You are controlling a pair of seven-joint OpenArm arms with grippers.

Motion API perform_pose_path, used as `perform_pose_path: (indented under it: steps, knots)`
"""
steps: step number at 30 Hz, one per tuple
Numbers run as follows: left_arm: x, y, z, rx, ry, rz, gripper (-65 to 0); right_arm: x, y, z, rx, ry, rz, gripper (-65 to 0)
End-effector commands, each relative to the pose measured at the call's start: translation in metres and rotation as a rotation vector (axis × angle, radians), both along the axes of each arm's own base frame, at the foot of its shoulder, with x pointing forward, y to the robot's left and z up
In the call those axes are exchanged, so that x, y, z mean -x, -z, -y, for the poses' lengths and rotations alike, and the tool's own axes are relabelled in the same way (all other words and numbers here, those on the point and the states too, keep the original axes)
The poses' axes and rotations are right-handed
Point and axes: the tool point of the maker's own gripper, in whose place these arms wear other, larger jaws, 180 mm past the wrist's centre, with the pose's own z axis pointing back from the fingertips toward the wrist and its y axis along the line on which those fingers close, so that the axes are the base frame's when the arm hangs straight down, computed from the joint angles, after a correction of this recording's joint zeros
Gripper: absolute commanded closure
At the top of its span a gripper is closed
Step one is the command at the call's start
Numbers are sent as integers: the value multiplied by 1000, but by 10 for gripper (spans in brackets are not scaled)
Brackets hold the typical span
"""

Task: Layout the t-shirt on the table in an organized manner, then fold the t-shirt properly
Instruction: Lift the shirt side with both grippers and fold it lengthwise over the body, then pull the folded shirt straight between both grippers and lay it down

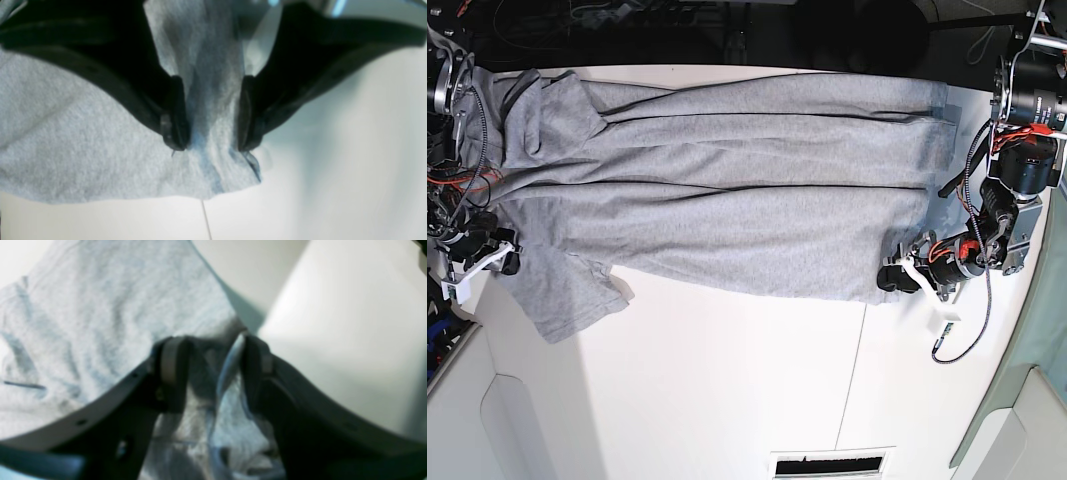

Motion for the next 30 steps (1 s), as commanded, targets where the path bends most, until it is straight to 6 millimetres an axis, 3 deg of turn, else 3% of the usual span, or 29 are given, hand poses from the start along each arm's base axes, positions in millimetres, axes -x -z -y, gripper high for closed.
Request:
perform_pose_path:
  steps: [1, 5, 11, 13, 17, 19, 23, 26, 30]
  knots:
    - [2, 1, -11, -50, 5, -32, -286, -8, -9, 2, 7, -14, 8, -269]
    - [2, 1, -11, -50, 5, -31, -260, -8, -9, 2, 9, -12, 7, -255]
    - [1, 1, -11, -49, 4, -27, -100, -8, -9, 2, 9, -11, 12, 0]
    - [1, 0, -11, -48, 4, -27, 0, -8, -9, 2, 9, -12, 12, 0]
    - [1, -4, -6, -26, 40, -16, 0, -12, -14, 3, 14, -16, 25, 0]
    - [-3, -17, 4, 50, 63, 19, 0, -17, -22, 2, 20, -31, 49, 0]
    - [-8, -39, 5, 110, 59, 12, 0, -24, -41, 7, 57, -62, 83, 0]
    - [0, -49, 3, 89, 111, -30, 0, -18, -50, 9, 86, -97, 83, 0]
    - [-1, -82, -13, 69, 142, 46, 0, -6, -63, 6, 92, -127, 116, 0]
